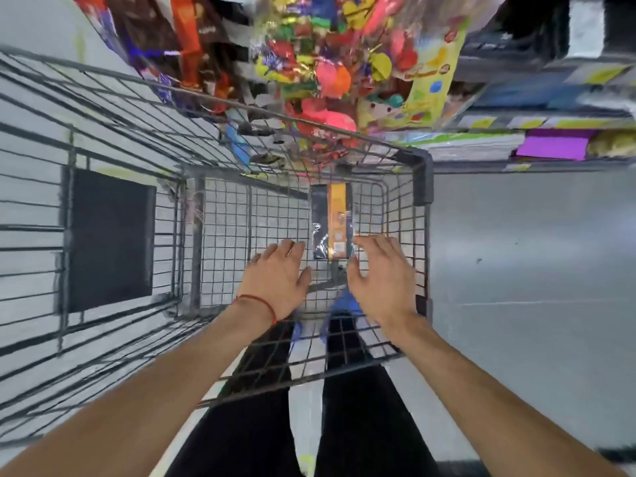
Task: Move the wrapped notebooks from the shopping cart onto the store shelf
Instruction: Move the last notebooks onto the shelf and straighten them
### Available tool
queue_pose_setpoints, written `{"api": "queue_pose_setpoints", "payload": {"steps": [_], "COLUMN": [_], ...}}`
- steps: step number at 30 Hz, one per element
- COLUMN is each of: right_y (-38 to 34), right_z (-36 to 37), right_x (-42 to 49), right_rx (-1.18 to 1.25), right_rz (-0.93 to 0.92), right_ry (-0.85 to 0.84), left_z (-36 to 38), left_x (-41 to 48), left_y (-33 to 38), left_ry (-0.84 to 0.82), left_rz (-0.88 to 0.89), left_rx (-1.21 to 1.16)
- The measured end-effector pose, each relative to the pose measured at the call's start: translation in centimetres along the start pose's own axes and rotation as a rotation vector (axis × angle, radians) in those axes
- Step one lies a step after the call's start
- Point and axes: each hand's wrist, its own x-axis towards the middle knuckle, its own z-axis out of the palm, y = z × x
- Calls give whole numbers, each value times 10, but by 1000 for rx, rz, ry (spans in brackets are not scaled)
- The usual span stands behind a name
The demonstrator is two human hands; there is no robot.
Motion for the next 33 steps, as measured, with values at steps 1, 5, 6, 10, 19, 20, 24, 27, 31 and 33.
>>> {"api": "queue_pose_setpoints", "payload": {"steps": [1,5,6,10,19,20,24,27,31,33], "right_y": [1,12,16,32,42,42,43,40,33,31], "right_z": [8,33,39,58,75,76,75,75,86,99], "right_x": [3,15,18,27,33,33,34,34,38,46], "right_rx": [-32,-125,-131,-158,-196,-196,-183,-160,-68,-14], "right_rz": [-8,-42,-45,-43,-23,-22,-3,13,89,177], "right_ry": [10,29,20,-4,-86,-91,-115,-128,-191,-209], "left_z": [7,36,45,84,113,111,100,89,72,68], "left_x": [8,50,63,112,143,142,131,116,90,80], "left_y": [-3,-8,-9,-6,-1,-3,-14,-26,-44,-55], "left_ry": [-10,-52,-61,-109,7,7,30,88,146,155], "left_rz": [8,-55,-91,-253,-394,-397,-440,-454,-435,-413], "left_rx": [-2,-77,-127,-332,-580,-579,-614,-709,-736,-741]}}
